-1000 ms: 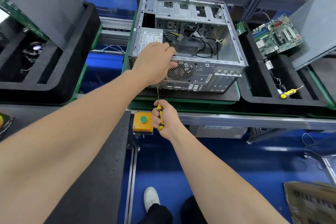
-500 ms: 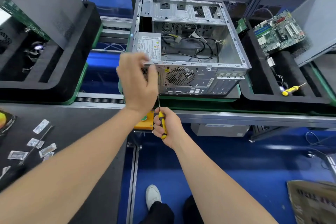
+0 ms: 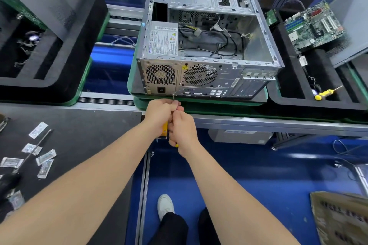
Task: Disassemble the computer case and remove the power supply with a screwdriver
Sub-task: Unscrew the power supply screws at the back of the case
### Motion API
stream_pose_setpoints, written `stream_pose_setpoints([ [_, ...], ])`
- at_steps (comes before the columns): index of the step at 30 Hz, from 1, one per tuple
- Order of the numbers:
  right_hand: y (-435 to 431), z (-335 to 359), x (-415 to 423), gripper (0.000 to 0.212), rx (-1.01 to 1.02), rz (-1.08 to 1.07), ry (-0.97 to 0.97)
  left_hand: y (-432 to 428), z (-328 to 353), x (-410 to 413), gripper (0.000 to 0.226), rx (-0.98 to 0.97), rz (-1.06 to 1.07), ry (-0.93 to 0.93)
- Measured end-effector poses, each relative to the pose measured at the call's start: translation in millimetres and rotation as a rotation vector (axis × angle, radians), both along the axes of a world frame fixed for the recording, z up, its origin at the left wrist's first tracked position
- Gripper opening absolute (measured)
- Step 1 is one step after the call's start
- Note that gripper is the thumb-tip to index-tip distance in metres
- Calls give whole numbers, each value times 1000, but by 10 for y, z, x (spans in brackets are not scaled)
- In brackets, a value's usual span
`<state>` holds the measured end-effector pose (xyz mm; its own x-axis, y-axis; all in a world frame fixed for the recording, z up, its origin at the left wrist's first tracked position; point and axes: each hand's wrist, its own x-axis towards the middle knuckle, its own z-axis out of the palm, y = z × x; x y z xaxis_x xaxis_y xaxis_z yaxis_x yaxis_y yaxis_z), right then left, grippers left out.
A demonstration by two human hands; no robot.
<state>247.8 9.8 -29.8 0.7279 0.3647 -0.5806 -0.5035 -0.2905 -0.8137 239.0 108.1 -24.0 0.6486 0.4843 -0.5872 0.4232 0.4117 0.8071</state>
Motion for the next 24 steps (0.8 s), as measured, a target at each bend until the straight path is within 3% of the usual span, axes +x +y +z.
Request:
stream_pose_setpoints([
  [3,69,-17,-44,35,-319,104,-423,28,-17,13,14,-80,5,-7],
  [6,103,-44,-75,36,-464,110,-557,47,-14,17,15,-121,-22,6],
  [8,102,-38,-72,37,-368,85,-460,74,96,1,18,35,-117,48],
  [11,31,3,-7,36,13,57,-38,253,509,-52,27,708,-615,220],
  [12,-17,16,19,30,143,45,123,328,737,-61,29,830,-788,258],
  [14,-125,-12,54,20,350,33,360,468,1274,-66,31,744,-997,161],
  [16,-185,-52,53,25,529,29,510,569,1754,11,30,661,-905,-130],
  [18,-185,-65,67,33,640,0,625,665,2020,270,24,905,-600,-373],
  [19,-169,-62,73,35,663,-13,651,701,2057,426,21,1101,-478,-394],
  [21,-138,-72,91,36,675,-38,672,760,1921,713,38,1386,-473,-249],
  [24,-108,-55,69,36,589,-70,622,755,1516,904,71,1500,-735,168],
])
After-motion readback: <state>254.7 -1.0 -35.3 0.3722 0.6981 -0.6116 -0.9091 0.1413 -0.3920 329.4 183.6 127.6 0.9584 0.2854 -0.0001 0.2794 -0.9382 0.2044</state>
